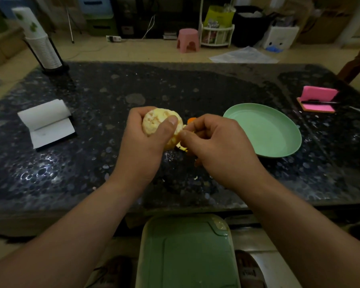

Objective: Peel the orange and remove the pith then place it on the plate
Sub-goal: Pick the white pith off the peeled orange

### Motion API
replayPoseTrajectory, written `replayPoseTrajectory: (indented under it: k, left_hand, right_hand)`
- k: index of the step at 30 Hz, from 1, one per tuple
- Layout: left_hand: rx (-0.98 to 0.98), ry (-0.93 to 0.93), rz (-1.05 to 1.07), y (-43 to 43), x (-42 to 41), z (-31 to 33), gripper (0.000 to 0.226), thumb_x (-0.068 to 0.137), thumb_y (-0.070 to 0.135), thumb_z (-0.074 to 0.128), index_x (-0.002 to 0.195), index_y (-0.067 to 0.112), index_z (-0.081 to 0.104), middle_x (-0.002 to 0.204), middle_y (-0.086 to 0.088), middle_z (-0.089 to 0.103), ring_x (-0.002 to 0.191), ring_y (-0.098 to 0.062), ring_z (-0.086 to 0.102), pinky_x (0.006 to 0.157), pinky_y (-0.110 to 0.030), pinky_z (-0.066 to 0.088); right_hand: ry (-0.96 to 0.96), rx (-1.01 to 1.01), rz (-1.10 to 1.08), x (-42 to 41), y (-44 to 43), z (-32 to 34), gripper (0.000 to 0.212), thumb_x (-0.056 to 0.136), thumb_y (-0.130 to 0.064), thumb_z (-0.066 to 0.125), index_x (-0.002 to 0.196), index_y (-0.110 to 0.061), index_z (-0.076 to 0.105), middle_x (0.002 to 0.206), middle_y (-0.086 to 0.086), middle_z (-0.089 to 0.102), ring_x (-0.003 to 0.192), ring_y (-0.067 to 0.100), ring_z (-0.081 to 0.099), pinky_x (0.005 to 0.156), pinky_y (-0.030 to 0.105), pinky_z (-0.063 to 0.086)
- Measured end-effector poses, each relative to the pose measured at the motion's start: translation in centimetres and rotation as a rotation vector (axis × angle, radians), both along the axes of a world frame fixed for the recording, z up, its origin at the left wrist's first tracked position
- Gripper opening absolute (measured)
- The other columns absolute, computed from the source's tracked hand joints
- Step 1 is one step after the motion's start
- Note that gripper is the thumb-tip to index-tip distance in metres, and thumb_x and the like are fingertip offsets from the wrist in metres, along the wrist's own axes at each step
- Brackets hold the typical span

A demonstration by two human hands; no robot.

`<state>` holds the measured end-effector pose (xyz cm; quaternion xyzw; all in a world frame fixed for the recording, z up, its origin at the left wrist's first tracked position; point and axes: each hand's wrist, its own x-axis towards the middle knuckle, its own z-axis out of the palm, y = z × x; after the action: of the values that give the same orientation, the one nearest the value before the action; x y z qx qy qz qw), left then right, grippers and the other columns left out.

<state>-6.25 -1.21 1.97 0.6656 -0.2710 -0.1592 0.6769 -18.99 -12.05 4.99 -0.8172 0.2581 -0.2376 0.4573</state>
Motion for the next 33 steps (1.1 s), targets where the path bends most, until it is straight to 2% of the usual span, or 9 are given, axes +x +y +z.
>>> replayPoseTrajectory:
  k: [5, 8, 11, 14, 18, 20, 23, 26, 33]
  left_hand:
    - [0.049, -0.134, 0.002, 0.4, -0.2, 0.0, 0.053, 0.087, 0.051, 0.071, 0.13, 0.026, 0.052, 0.122, 0.003, 0.063, 0.103, -0.009, 0.069, 0.077, -0.024, 0.059]
    - [0.045, -0.138, 0.006, 0.4, -0.4, 0.1, 0.051, 0.09, 0.05, 0.073, 0.13, 0.027, 0.053, 0.121, 0.003, 0.064, 0.103, -0.01, 0.069, 0.078, -0.026, 0.06]
    - [-0.015, 0.088, -0.008, 0.0, -0.7, 0.3, 0.034, 0.1, 0.037, 0.071, 0.127, 0.02, 0.058, 0.119, -0.002, 0.071, 0.098, -0.011, 0.073, 0.075, -0.025, 0.059]
    - [-0.087, 0.327, -0.016, -0.4, -0.6, 0.7, 0.041, 0.094, 0.045, 0.072, 0.123, 0.017, 0.063, 0.12, -0.01, 0.074, 0.102, -0.023, 0.075, 0.079, -0.036, 0.062]
    - [-0.122, 0.362, -0.015, -0.3, -0.3, 0.8, 0.053, 0.085, 0.049, 0.07, 0.124, 0.014, 0.063, 0.122, -0.013, 0.074, 0.106, -0.03, 0.075, 0.086, -0.047, 0.064]
    - [-0.117, 0.341, -0.022, -0.3, -0.3, 0.9, 0.053, 0.086, 0.049, 0.072, 0.125, 0.015, 0.062, 0.124, -0.014, 0.072, 0.106, -0.03, 0.075, 0.082, -0.043, 0.065]
    - [-0.073, 0.23, -0.01, -0.1, -0.5, 0.9, 0.048, 0.091, 0.048, 0.077, 0.124, 0.019, 0.058, 0.125, -0.012, 0.07, 0.096, -0.017, 0.073, 0.066, -0.022, 0.057]
    - [-0.038, 0.098, 0.005, 0.1, -0.4, 0.5, 0.041, 0.096, 0.041, 0.075, 0.126, 0.02, 0.056, 0.122, -0.007, 0.069, 0.098, -0.013, 0.074, 0.074, -0.024, 0.059]
    - [0.082, -0.125, 0.01, 0.4, -0.3, 0.2, 0.041, 0.095, 0.042, 0.077, 0.125, 0.024, 0.055, 0.116, 0.003, 0.066, 0.096, -0.004, 0.069, 0.074, -0.02, 0.057]
  right_hand:
    - [0.017, -0.05, -0.021, 0.1, -0.1, -0.3, 0.011, 0.097, -0.029, 0.072, 0.087, -0.028, 0.074, 0.074, -0.008, 0.074, 0.068, 0.009, 0.072, 0.064, 0.038, 0.064]
    - [-0.002, -0.074, -0.046, 0.2, 0.0, -0.3, 0.014, 0.095, -0.027, 0.07, 0.081, -0.026, 0.07, 0.068, -0.006, 0.07, 0.058, 0.006, 0.064, 0.053, 0.024, 0.052]
    - [-0.012, -0.06, -0.066, 0.2, 0.0, -0.3, 0.014, 0.094, -0.024, 0.069, 0.08, -0.025, 0.068, 0.067, -0.005, 0.069, 0.056, 0.005, 0.059, 0.049, 0.019, 0.045]
    - [-0.007, -0.039, -0.061, -0.1, -0.3, -0.2, 0.012, 0.095, -0.022, 0.071, 0.084, -0.027, 0.069, 0.067, -0.008, 0.068, 0.056, 0.003, 0.059, 0.05, 0.016, 0.044]
    - [-0.039, -0.027, 0.021, -0.5, 0.1, 0.3, 0.005, 0.096, -0.026, 0.074, 0.093, -0.028, 0.071, 0.076, -0.005, 0.072, 0.064, 0.006, 0.066, 0.058, 0.02, 0.053]
    - [-0.047, -0.047, 0.025, -0.4, 0.3, 0.3, 0.007, 0.096, -0.031, 0.076, 0.091, -0.028, 0.071, 0.075, -0.005, 0.072, 0.066, 0.008, 0.068, 0.061, 0.025, 0.057]
    - [-0.041, -0.109, -0.004, -0.2, 0.4, 0.0, 0.011, 0.097, -0.033, 0.076, 0.088, -0.028, 0.071, 0.072, -0.007, 0.071, 0.065, 0.007, 0.067, 0.062, 0.028, 0.058]
    - [-0.006, -0.259, -0.028, -0.3, 0.4, -0.3, 0.01, 0.098, -0.036, 0.075, 0.09, -0.029, 0.072, 0.07, -0.012, 0.069, 0.067, 0.004, 0.066, 0.063, 0.027, 0.056]
    - [0.029, -0.457, 0.0, -0.3, 0.1, -1.0, 0.009, 0.096, -0.03, 0.071, 0.091, -0.022, 0.073, 0.074, -0.009, 0.071, 0.067, 0.013, 0.066, 0.064, 0.042, 0.058]
